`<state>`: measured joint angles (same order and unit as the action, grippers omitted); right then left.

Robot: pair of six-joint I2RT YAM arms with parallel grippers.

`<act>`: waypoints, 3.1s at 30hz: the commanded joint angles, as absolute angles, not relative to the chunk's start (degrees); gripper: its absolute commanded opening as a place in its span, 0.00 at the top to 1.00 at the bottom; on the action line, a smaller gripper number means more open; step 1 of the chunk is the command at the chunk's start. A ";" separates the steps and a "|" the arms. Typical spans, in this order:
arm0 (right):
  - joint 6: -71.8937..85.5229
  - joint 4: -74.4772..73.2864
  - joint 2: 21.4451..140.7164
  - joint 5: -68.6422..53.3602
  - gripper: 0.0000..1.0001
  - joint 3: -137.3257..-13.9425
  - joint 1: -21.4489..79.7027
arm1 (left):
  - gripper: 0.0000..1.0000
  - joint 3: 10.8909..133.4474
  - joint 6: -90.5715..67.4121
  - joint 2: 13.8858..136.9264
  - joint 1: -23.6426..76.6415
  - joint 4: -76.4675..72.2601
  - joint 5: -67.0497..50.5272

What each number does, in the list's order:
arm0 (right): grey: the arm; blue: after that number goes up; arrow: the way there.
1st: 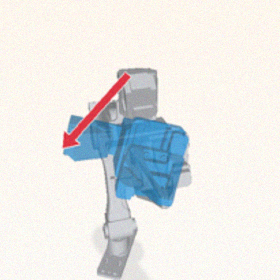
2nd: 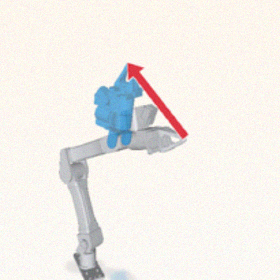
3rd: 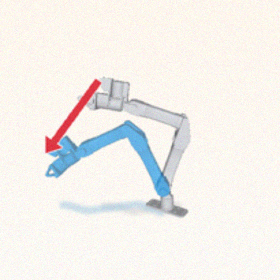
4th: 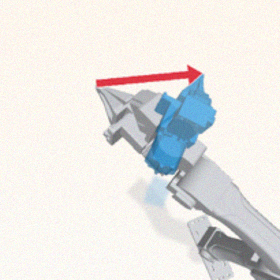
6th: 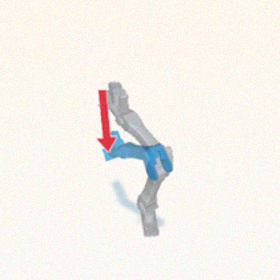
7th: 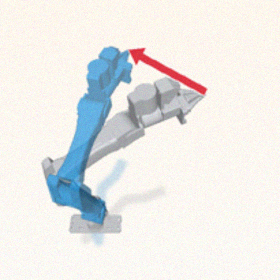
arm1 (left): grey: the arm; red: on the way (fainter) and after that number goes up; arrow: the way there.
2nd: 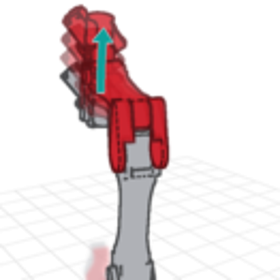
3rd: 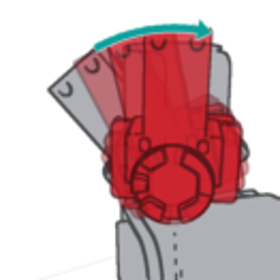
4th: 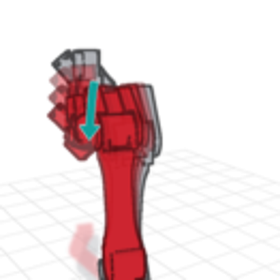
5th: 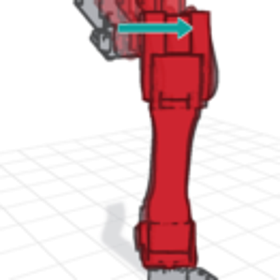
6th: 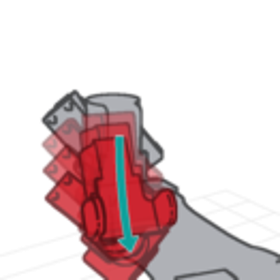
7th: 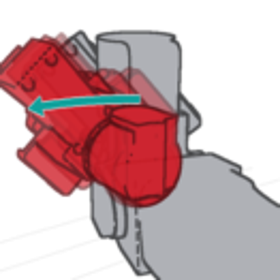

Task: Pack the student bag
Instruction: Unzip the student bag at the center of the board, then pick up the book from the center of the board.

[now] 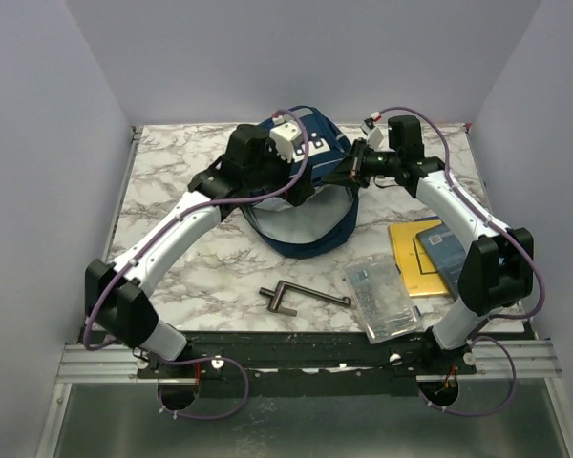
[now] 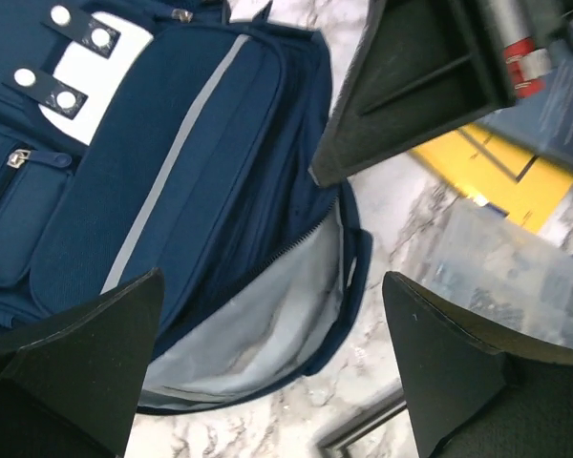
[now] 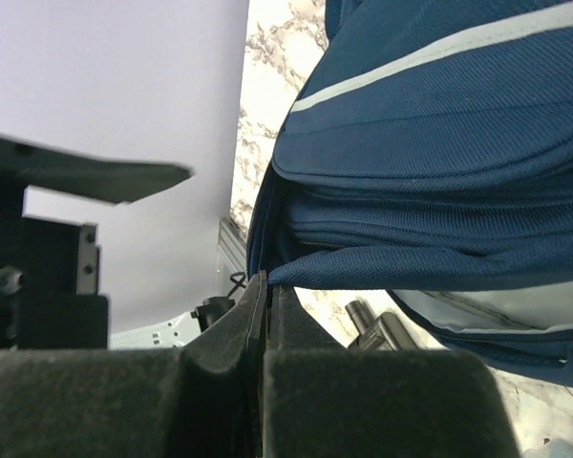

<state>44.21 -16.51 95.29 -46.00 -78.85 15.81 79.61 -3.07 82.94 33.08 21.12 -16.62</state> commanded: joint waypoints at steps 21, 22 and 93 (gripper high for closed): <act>25.81 -39.75 108.80 -38.51 0.82 -106.25 20.57 | 1.00 80.27 -3.32 87.48 35.10 27.58 9.09; 23.75 -42.55 109.06 -33.75 0.73 -107.35 20.47 | 1.00 79.71 -4.16 87.49 35.16 27.07 8.43; 41.83 3.61 75.68 -9.02 0.11 -30.04 -27.08 | 1.00 91.21 -21.29 100.11 34.24 33.28 -25.14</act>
<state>43.92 -0.16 71.11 2.79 -27.99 -29.52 88.05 -20.93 100.55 33.87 34.02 -22.50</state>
